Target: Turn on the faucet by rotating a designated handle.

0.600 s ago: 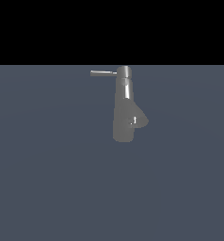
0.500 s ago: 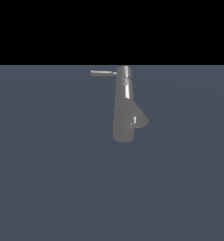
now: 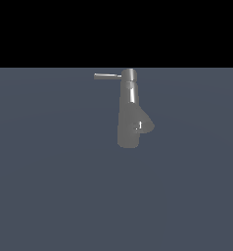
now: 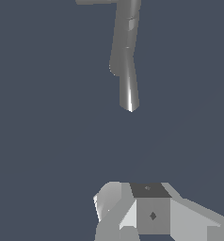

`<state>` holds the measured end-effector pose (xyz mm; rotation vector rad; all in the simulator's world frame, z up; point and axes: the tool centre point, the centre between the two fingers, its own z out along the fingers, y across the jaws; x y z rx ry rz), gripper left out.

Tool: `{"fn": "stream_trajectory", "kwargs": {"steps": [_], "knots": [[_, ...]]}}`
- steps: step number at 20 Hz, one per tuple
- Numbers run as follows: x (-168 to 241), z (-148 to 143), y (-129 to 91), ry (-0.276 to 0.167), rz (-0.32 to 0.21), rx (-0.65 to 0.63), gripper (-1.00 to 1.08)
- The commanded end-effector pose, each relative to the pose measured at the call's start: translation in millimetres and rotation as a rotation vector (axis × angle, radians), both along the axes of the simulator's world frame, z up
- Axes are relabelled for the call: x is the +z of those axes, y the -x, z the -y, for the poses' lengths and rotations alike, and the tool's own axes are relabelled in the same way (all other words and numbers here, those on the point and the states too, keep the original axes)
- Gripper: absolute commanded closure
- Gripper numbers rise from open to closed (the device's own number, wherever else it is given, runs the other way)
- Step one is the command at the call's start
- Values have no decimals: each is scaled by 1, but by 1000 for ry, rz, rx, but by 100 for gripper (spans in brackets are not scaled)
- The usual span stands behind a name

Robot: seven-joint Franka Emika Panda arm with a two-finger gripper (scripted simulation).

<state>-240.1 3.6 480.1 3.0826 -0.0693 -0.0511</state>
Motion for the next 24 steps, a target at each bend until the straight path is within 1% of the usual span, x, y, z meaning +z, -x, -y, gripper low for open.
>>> {"fn": "stream_trajectory", "kwargs": {"steps": [1, 8, 16, 24], "knots": [[0, -1, -8, 6, 0, -30, 108], [-2, -4, -42, 32, 5, -156, 108], [-12, -11, -92, 63, 17, -333, 108], [-30, -19, -143, 86, 30, -508, 108]]}}
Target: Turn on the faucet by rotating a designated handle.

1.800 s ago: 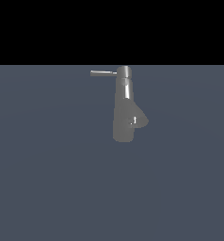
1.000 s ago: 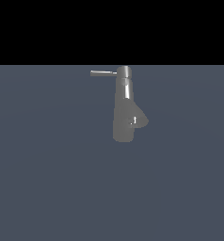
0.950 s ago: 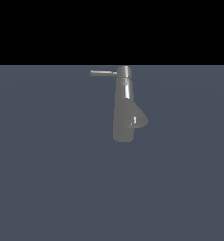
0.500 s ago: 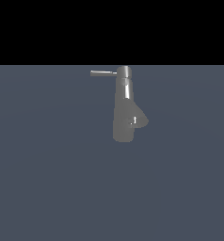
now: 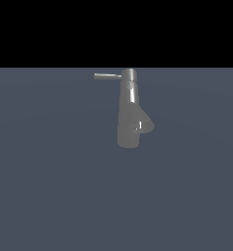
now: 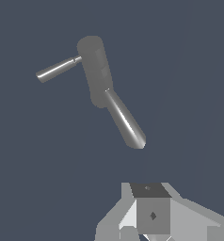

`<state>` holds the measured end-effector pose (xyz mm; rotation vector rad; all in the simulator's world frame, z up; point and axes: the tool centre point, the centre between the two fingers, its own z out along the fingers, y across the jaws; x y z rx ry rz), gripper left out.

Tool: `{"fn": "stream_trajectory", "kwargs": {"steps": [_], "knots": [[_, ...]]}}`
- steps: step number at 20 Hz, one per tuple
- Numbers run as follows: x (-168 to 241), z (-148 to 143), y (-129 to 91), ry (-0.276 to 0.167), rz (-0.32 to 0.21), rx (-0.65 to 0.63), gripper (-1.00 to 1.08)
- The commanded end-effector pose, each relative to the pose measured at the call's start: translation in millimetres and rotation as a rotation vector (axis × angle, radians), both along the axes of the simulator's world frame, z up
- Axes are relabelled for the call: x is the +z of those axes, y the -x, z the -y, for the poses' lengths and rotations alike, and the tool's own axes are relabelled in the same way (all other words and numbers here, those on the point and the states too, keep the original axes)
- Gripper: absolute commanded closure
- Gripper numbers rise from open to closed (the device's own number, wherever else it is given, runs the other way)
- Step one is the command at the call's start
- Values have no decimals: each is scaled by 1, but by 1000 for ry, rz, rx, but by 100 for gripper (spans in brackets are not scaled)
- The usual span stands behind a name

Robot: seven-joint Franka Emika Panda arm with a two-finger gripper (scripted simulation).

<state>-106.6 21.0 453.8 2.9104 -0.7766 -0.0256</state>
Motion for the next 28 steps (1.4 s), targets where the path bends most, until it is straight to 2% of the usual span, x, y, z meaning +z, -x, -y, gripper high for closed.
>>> {"fn": "stream_trajectory", "kwargs": {"steps": [1, 14, 28], "knots": [[-7, -3, -16, 6, 6, -55, 108], [-55, -19, -95, 24, 34, -334, 108], [-127, -37, -168, 18, 56, -637, 108]]}}
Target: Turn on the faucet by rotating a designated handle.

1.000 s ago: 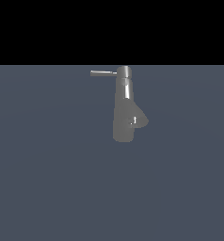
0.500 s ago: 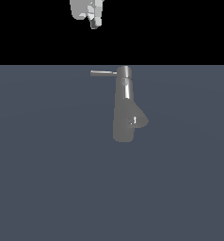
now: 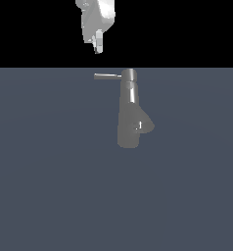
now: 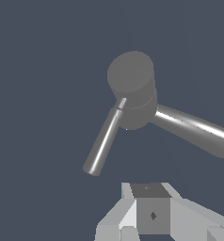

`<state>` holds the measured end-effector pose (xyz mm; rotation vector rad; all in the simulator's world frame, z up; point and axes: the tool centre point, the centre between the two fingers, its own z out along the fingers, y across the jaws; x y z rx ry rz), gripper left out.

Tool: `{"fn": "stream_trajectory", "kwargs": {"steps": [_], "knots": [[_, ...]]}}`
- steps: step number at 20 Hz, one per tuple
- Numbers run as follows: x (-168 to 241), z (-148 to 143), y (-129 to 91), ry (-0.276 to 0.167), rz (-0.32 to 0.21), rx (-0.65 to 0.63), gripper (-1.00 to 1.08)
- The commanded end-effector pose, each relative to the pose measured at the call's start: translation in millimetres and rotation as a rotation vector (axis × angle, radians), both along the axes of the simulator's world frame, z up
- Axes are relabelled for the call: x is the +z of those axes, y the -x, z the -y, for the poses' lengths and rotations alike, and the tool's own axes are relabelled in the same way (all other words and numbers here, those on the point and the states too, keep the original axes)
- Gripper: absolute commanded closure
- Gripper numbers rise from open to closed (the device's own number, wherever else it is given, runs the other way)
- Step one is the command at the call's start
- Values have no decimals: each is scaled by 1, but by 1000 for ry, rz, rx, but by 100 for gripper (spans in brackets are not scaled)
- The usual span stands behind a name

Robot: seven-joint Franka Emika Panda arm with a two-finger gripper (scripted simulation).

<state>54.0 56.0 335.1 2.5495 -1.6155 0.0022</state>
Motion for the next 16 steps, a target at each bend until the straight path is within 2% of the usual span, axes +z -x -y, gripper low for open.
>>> {"fn": "stream_trajectory", "kwargs": {"steps": [1, 11, 16], "knots": [[-13, -3, -11, -2, 5, -51, 108], [-48, -10, -36, -11, 12, -178, 108], [-56, -19, -43, -37, 14, -221, 108]]}}
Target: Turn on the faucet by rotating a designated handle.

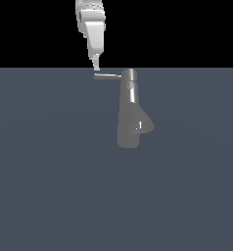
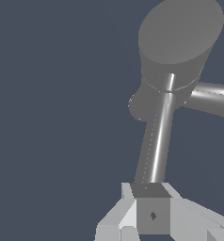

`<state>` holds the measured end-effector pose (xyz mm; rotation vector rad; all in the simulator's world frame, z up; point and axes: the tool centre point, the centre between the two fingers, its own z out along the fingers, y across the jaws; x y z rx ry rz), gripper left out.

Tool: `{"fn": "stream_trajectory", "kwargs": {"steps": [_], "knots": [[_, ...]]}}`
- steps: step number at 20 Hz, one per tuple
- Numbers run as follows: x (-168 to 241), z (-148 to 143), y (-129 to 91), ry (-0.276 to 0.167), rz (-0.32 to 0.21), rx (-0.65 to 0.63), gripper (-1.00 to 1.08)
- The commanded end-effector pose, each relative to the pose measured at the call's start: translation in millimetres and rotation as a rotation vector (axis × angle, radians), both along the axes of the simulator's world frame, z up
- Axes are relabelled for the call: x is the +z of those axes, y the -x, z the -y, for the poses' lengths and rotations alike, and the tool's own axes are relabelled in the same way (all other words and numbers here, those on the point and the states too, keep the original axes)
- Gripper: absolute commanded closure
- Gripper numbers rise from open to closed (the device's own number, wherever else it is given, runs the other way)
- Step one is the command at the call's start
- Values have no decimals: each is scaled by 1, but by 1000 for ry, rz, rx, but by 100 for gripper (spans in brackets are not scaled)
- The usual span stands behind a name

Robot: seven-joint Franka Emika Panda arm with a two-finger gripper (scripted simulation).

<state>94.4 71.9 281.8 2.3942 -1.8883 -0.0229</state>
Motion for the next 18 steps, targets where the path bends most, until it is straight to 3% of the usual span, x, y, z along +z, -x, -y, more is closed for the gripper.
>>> {"fn": "stream_trajectory", "kwargs": {"steps": [1, 13, 18], "knots": [[-5, -6, -4, -16, 2, -27, 108], [-16, -23, -13, -58, 2, -86, 108], [-21, -3, -17, -41, 10, -111, 108]]}}
